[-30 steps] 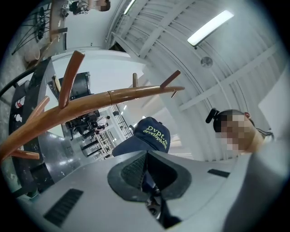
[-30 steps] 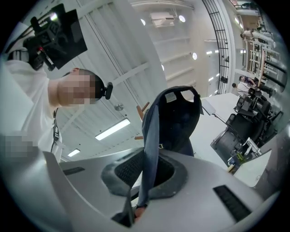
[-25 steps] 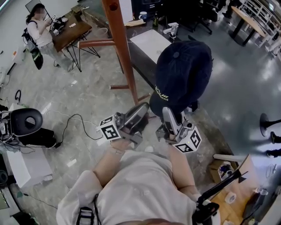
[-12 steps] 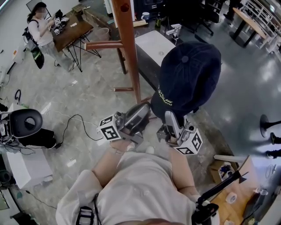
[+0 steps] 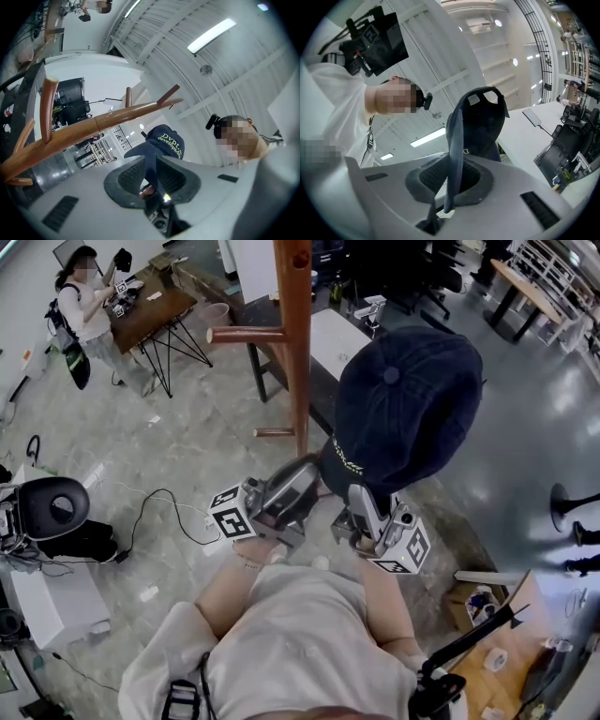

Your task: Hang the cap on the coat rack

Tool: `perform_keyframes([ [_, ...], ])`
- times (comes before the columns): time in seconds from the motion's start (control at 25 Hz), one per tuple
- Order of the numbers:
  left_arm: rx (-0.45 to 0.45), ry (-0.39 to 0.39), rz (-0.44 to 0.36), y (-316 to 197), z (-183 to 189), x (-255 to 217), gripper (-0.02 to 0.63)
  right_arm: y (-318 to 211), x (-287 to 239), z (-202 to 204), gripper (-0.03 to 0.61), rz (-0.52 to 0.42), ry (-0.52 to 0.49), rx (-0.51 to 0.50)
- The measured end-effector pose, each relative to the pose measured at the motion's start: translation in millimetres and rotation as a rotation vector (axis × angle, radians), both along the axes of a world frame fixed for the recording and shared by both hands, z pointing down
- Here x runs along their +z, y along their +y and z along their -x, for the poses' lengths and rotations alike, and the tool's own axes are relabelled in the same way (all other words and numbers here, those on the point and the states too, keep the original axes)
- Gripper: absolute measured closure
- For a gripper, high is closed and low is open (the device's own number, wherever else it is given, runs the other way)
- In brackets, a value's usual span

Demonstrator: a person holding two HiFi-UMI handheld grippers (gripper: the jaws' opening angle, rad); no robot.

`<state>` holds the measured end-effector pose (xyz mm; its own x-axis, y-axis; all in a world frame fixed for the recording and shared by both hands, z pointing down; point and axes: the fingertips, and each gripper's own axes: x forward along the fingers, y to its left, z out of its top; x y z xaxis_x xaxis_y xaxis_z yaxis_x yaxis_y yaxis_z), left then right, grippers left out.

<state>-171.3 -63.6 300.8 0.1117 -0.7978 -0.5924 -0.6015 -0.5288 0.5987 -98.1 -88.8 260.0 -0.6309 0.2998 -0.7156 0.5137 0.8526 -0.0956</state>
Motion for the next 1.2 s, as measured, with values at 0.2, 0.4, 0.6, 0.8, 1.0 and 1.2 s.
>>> perform_keyframes([
  [0.2,-0.058,-0.036,-0.038,13,0,-26,0.557,10,-23,1,0.540,-0.037,-0.034,-0.049],
  [0.4,-0.139,-0.077,-0.084,31,5,-49,0.557,28,-44,5,0.540,-0.092,-0.083,-0.118],
  [0.6,-0.250,-0.120,-0.125,87,37,-69,0.557,77,-63,39,0.540,-0.129,-0.121,-0.216],
  [0.8,-0.361,-0.127,-0.157,132,58,-84,0.557,118,-79,63,0.540,-0.171,-0.143,-0.325],
  [1.0,-0.477,-0.112,-0.161,174,77,-86,0.557,156,-83,89,0.540,-0.189,-0.118,-0.428],
  [1.2,-0.553,-0.096,-0.149,209,97,-100,0.557,190,-99,112,0.540,-0.198,-0.099,-0.498],
])
